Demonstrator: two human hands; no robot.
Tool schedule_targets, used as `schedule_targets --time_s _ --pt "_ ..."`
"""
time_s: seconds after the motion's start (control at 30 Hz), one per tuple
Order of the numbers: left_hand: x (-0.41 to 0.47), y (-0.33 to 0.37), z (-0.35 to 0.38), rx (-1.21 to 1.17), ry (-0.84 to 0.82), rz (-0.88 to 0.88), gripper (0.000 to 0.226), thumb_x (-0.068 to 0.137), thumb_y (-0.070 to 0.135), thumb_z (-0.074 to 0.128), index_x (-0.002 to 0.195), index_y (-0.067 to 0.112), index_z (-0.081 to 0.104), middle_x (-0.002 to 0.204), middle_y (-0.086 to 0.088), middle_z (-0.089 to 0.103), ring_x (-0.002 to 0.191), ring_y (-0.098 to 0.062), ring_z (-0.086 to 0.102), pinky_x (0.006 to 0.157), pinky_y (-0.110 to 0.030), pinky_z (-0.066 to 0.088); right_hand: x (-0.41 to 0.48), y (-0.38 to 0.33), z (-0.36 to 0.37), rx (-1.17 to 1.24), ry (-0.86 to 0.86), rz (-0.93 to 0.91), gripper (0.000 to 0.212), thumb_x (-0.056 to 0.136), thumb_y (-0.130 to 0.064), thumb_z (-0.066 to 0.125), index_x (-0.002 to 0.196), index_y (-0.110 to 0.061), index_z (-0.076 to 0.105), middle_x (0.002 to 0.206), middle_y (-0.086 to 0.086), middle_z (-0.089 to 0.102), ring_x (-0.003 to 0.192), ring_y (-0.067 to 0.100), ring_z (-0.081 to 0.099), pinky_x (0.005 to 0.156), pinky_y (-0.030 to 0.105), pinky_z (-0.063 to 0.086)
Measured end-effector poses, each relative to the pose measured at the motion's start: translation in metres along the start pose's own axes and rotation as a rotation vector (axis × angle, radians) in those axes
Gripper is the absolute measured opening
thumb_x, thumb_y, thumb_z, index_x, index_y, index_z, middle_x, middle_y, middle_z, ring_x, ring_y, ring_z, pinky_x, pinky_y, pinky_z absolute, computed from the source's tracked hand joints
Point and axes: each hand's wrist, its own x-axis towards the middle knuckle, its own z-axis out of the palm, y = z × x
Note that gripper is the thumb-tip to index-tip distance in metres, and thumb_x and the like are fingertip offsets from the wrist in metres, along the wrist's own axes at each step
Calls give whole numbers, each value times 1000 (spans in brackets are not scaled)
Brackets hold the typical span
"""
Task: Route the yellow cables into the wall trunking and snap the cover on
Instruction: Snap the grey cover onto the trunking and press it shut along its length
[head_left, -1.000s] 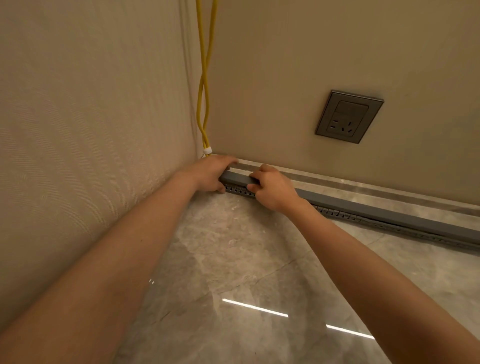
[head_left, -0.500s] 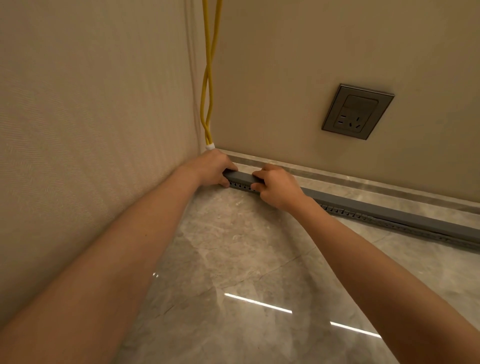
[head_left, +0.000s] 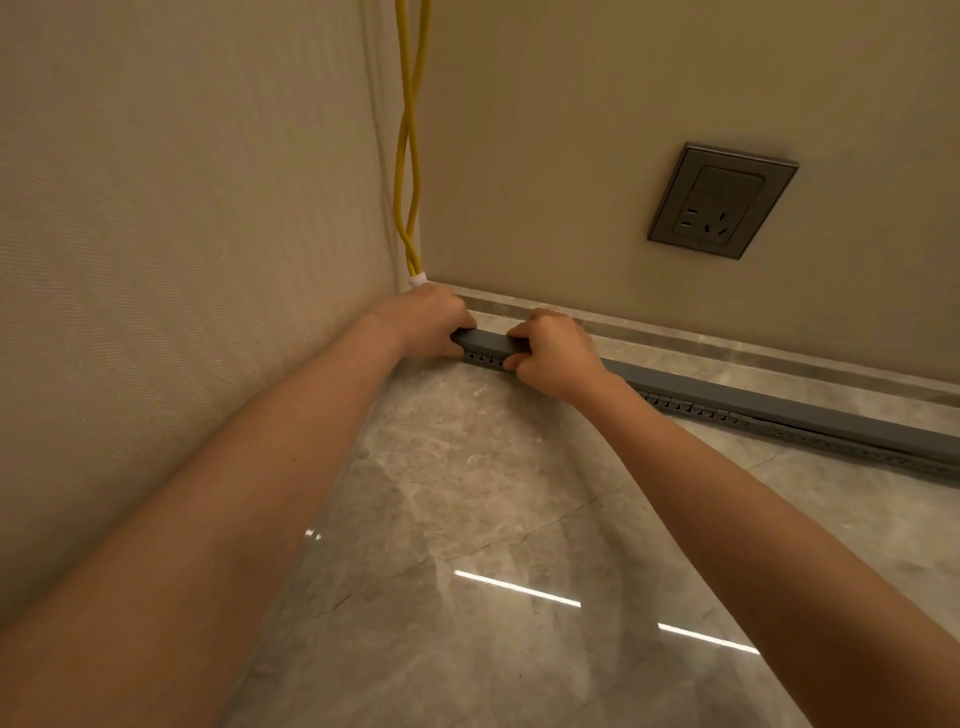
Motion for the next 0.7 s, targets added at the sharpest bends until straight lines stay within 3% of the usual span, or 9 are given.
schedule_targets --time_s 0.13,0.23,0.3,0.53,0.6,0.7 --pt "1 2 -4 26 -45 -18 25 90 26 58 108 11 67 100 -9 67 82 -17 49 70 -27 35 1 -3 -2 36 -19 43 29 85 -22 59 111 -13 70 105 11 63 97 27 57 71 29 45" --pt "5 8 -10 44 -104 -42 29 86 26 64 112 12 68 102 -11 68 90 -22 55 70 -29 38 7 -2 -9 174 -84 144 36 81 -20 69 115 -11 69 108 11 70 97 25 62 80 29 52" --pt "7 10 -11 81 -126 -47 30 86 26 64 112 11 68 105 -12 68 98 -25 60 73 -31 43 14 -2 -14 249 -132 228 38 75 -18 76 112 -9 70 108 9 71 91 22 61 76 27 49" --pt "-3 13 3 156 -37 -71 29 92 22 55 115 7 63 109 -16 66 101 -30 62 78 -36 48 26 -7 -15 132 -198 287 40 70 -23 81 107 -12 71 107 7 70 95 25 62 84 36 51" --pt "-1 17 0 171 -60 -87 30 90 22 58 114 5 63 111 -16 66 104 -30 61 80 -37 49 29 0 -22 204 -267 307 50 72 -35 79 113 -10 67 113 7 67 99 25 59 85 34 48" --pt "2 19 -3 179 -73 -94 30 90 22 58 114 4 63 113 -17 65 107 -31 60 83 -37 48 30 4 -19 349 -316 425 61 87 -51 56 123 -3 55 121 10 58 96 25 49 80 31 38"
